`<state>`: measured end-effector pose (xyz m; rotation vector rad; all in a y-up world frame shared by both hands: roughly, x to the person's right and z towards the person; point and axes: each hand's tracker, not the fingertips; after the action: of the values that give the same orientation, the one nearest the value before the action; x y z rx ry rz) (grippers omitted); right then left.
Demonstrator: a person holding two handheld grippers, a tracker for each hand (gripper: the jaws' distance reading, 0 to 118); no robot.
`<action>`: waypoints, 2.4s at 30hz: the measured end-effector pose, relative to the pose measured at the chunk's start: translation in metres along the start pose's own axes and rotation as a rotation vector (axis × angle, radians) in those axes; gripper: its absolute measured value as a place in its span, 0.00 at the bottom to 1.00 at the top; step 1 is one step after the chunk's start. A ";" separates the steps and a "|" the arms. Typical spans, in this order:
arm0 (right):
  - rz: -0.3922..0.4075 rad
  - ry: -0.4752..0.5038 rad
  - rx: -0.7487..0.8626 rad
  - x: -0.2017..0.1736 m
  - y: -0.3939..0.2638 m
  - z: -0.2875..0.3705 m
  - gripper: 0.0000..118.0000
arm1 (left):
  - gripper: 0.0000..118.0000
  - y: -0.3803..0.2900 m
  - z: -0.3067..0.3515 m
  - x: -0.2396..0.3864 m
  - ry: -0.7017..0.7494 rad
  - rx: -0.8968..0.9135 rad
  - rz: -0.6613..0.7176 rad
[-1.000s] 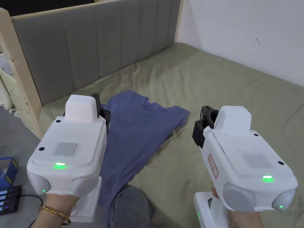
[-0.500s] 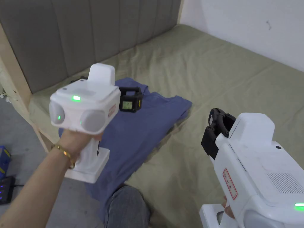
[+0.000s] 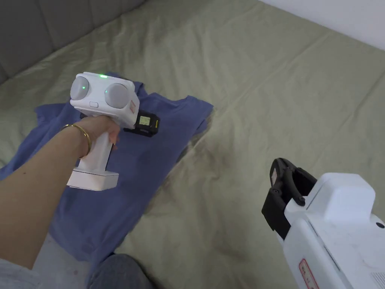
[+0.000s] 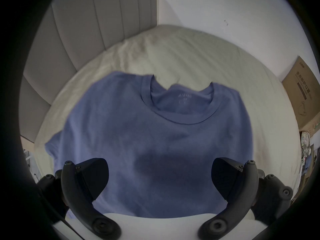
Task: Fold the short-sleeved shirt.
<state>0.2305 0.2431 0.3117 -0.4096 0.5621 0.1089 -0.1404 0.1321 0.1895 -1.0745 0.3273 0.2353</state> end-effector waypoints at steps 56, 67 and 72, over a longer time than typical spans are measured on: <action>-0.179 -0.433 0.333 0.114 -0.004 0.276 0.00 | 0.00 0.067 0.478 0.252 -0.582 0.823 -0.244; -0.264 -0.521 0.265 0.155 -0.030 0.274 0.00 | 0.00 -0.082 0.245 0.392 -0.414 0.295 -0.484; -0.281 -0.529 0.227 0.169 -0.038 0.263 0.00 | 0.00 -0.143 0.154 0.402 -0.310 0.079 -0.541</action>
<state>0.5111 0.3132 0.4365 -0.2205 -0.0087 -0.1157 0.3043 0.2152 0.2242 -0.9927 -0.2333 -0.0969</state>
